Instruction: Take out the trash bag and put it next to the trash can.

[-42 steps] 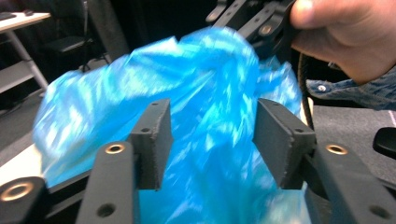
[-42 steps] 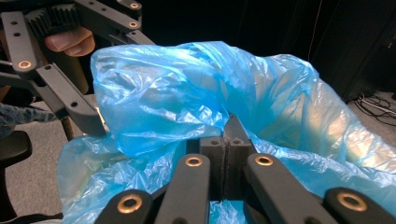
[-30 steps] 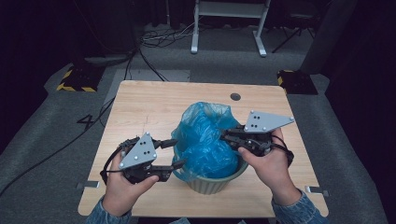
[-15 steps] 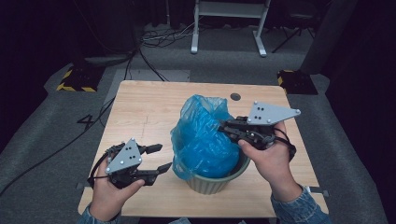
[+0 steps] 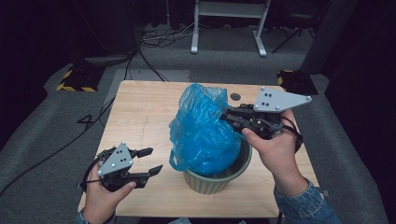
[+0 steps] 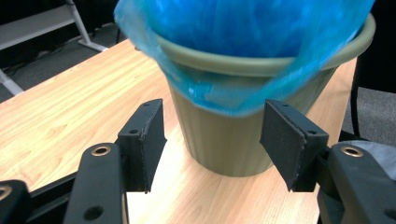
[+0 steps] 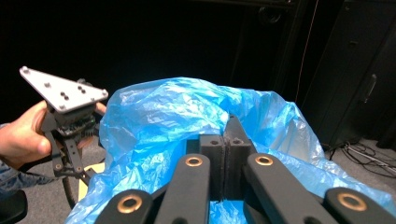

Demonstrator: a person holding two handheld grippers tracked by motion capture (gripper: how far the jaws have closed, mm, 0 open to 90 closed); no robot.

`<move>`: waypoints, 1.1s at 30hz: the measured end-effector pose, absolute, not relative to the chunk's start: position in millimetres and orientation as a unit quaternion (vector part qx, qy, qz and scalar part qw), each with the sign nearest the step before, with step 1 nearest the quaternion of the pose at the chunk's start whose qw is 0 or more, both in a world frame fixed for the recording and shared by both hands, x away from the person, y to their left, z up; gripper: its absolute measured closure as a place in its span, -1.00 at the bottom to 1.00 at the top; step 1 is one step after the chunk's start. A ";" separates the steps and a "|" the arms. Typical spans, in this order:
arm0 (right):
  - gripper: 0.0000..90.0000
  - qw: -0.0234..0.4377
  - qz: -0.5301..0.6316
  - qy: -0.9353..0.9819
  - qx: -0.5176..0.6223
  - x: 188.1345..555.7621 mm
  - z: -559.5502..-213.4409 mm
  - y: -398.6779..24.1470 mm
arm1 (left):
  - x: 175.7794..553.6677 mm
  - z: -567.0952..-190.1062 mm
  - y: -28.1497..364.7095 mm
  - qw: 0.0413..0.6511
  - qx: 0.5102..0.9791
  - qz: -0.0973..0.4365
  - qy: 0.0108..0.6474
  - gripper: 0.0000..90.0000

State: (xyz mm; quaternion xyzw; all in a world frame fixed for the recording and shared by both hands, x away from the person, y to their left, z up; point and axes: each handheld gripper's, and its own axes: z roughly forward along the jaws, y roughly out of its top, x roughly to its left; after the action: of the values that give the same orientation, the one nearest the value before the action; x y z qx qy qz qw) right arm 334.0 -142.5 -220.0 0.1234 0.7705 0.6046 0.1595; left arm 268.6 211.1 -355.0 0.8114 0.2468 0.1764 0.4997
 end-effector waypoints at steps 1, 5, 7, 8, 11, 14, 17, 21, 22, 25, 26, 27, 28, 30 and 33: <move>0.99 0.161 0.606 0.770 0.123 334.2 -217.5 -143.2 | 269.2 -357.0 213.0 0.498 0.811 0.177 0.249 -0.11; 0.99 0.166 0.608 0.766 0.125 334.4 -207.5 -147.4 | 273.0 -365.1 219.2 0.495 0.811 0.173 0.259 -0.11; 0.99 0.167 0.610 0.764 0.124 334.2 -201.9 -150.3 | 274.2 -368.6 221.0 0.492 0.811 0.175 0.262 -0.11; 0.99 0.168 0.611 0.764 0.124 334.1 -200.1 -151.3 | 274.6 -370.9 222.0 0.489 0.811 0.179 0.266 -0.11; 0.99 0.174 0.612 0.761 0.126 332.9 -193.0 -154.8 | 275.9 -375.4 224.5 0.484 0.812 0.179 0.272 -0.11; 0.99 0.183 0.611 0.760 0.127 331.7 -185.3 -158.7 | 277.4 -379.1 226.9 0.486 0.811 0.176 0.276 -0.11; 0.99 0.192 0.611 0.757 0.127 329.8 -178.1 -163.3 | 278.4 -381.3 228.8 0.486 0.810 0.174 0.278 -0.11; 0.99 0.203 0.613 0.752 0.129 327.1 -169.9 -171.1 | 280.4 -384.8 230.3 0.486 0.809 0.171 0.282 -0.11; 0.99 0.206 0.614 0.751 0.130 326.6 -168.3 -173.2 | 280.9 -385.5 230.5 0.486 0.810 0.170 0.282 -0.11; 0.99 0.214 0.616 0.746 0.134 325.6 -163.9 -180.2 | 282.3 -387.6 230.4 0.485 0.810 0.166 0.284 -0.11; 0.99 0.216 0.617 0.744 0.136 325.4 -162.4 -183.0 | 282.7 -388.2 230.0 0.486 0.810 0.165 0.284 -0.11; 0.99 0.219 0.619 0.742 0.138 325.3 -160.8 -185.8 | 282.9 -388.4 229.8 0.486 0.810 0.165 0.285 -0.11; 0.99 0.221 0.619 0.740 0.140 325.2 -159.5 -188.1 | 283.2 -388.6 229.4 0.486 0.810 0.164 0.286 -0.12; 0.99 0.229 0.618 0.738 0.143 324.7 -156.3 -194.4 | 283.8 -388.7 228.9 0.485 0.811 0.163 0.283 -0.12; 0.99 0.240 0.615 0.736 0.152 323.9 -151.9 -206.1 | 284.3 -389.5 228.6 0.484 0.812 0.163 0.284 -0.12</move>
State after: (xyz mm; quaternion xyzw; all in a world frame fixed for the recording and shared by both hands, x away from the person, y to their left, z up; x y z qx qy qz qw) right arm 323.9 -206.1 -151.9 0.1517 0.7356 0.6150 0.2402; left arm 284.3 228.6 -389.5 0.8117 0.2836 0.1625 0.4840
